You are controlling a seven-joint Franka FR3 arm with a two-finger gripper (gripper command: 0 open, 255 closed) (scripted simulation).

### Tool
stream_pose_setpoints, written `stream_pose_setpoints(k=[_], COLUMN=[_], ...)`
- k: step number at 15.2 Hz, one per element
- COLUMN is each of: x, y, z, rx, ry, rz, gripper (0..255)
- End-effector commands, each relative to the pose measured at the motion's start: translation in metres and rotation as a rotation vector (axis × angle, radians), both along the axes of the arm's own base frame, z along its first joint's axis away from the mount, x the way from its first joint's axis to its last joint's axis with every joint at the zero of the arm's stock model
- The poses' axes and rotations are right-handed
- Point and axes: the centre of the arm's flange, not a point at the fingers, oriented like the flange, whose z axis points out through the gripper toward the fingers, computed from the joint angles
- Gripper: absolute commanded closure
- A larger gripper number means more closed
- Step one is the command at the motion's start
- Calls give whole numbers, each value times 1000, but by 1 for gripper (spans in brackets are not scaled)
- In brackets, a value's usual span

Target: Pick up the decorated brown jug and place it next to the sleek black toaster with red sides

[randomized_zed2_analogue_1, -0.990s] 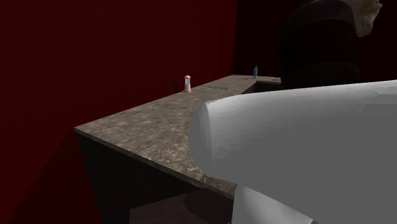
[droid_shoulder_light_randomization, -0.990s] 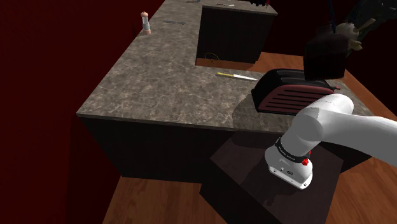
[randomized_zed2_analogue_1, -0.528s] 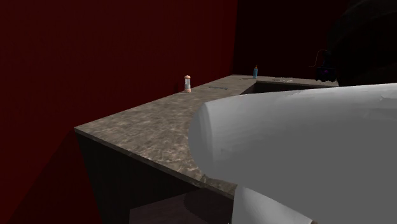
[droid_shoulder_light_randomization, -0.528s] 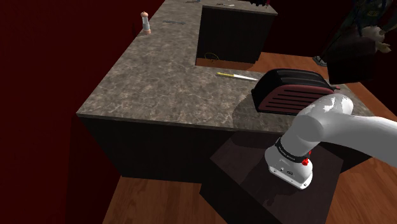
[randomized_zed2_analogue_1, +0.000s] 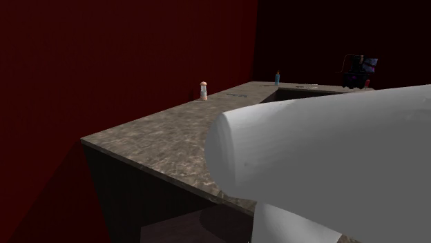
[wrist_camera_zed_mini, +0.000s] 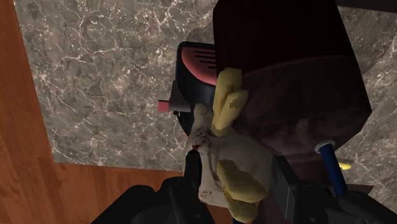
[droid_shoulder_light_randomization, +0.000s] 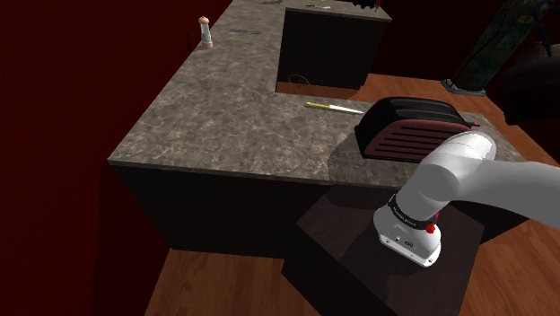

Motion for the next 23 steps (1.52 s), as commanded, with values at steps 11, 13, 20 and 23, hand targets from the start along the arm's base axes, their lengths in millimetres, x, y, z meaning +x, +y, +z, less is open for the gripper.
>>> stream_pose_setpoints(k=[11, 13, 20, 23], x=[-81, -81, -81, -81], y=[-74, -74, -74, -74], z=[-20, -31, -68, -84], rx=[-3, -3, -3, -3], ry=[-1, -1, -1, -1], rz=[0, 0, 0, 0], gripper=[255, 255, 255, 255])
